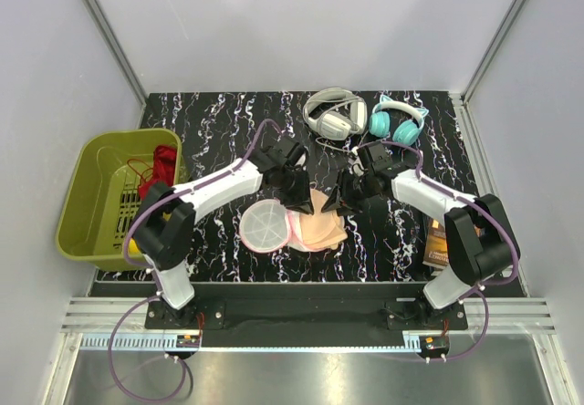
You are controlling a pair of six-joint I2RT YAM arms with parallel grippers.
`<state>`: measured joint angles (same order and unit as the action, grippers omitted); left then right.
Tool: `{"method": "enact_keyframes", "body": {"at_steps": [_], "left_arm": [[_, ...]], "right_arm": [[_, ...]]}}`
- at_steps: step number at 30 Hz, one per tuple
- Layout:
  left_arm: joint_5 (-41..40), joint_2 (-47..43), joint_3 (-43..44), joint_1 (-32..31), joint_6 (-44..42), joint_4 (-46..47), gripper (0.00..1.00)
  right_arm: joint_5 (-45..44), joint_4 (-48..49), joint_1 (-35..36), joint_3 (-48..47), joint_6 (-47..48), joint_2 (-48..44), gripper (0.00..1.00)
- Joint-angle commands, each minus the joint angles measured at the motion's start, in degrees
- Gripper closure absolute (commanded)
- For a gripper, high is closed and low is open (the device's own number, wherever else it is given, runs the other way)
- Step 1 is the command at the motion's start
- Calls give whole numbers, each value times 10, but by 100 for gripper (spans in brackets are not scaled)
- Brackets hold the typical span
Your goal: Place the bra in the laundry bag and zip it closed
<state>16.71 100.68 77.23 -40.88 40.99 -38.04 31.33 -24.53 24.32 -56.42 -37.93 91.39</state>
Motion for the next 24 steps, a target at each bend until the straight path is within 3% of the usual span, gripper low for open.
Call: {"method": "enact_keyframes", "body": {"at_steps": [1,16,24], "left_arm": [[39,26,-23,-1,13,81,80],[-2,43,-92,-1,-11,88,87],[-17,52,-123,-1,-21,97,88]], "right_arm": [[15,-1,-5,-7,-5,-24,57],[-31,-83,-67,-74,89,-14,49],[-48,-91,-80,-57,110,-8,48]]}}
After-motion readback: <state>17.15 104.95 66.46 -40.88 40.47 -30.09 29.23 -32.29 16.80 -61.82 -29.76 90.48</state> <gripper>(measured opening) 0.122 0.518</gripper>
